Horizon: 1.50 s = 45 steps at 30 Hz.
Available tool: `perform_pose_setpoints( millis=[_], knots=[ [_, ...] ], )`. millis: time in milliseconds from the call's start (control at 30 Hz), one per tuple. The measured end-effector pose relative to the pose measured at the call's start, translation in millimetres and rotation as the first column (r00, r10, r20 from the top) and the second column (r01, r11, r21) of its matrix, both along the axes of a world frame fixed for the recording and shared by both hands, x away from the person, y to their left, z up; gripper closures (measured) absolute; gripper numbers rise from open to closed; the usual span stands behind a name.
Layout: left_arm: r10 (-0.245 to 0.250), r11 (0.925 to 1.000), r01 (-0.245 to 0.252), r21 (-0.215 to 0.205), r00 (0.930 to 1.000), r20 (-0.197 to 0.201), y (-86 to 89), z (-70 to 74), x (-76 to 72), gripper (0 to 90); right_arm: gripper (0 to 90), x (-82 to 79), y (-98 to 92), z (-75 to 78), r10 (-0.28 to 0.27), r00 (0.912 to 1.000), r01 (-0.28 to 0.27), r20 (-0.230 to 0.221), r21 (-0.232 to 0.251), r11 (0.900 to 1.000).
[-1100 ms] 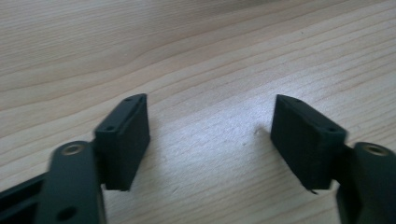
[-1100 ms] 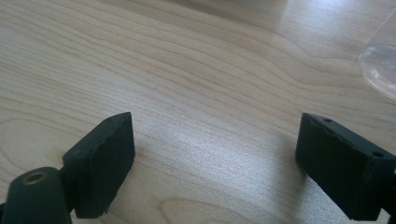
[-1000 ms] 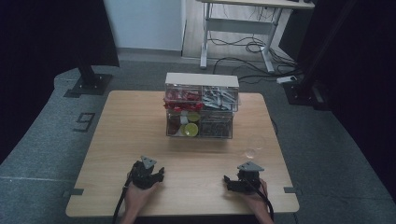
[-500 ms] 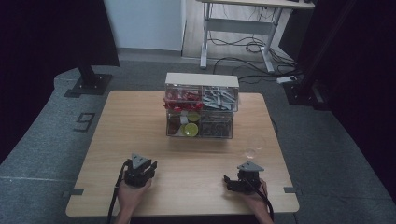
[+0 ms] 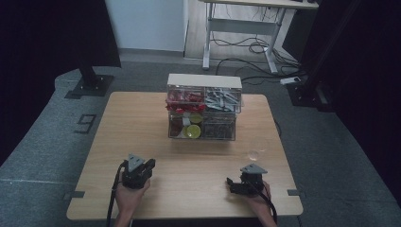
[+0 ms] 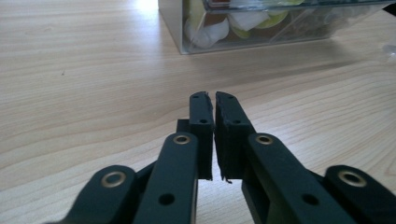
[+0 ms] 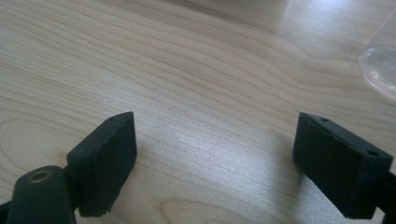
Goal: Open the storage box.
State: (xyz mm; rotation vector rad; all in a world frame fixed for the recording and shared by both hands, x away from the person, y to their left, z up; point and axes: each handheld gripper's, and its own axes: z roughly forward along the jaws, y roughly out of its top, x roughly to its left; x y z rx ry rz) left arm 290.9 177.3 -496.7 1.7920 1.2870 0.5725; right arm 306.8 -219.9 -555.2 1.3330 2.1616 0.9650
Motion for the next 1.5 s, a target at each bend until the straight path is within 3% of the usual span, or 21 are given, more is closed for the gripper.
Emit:
perform_pose_setpoints(
  millis=[500, 900, 1500],
  knots=[
    [-0.039, 0.999, 0.038, -0.023, 0.9991, -0.015, -2.6, 6.6, 7.8, 90.0, 13.4, 1.2, -0.8, 0.0, 0.008, 1.0, -0.008, -0.001, 0.001, 1.0],
    [-0.062, 0.998, 0.062, -0.015, 0.9973, -0.039, -19.8, 4.9, 23.9, 90.0, 13.7, 0.9, -0.5, 0.0, 0.003, 1.0, -0.003, -0.001, 0.002, 1.0],
    [-0.101, 0.9941, 0.099, -0.046, 0.9937, -0.049, -43.4, 10.3, 46.5, 90.0, 14.1, 0.8, 0.0, 0.0, 0.001, 1.0, -0.001, 0.001, 0.0, 1.0]
  ],
)
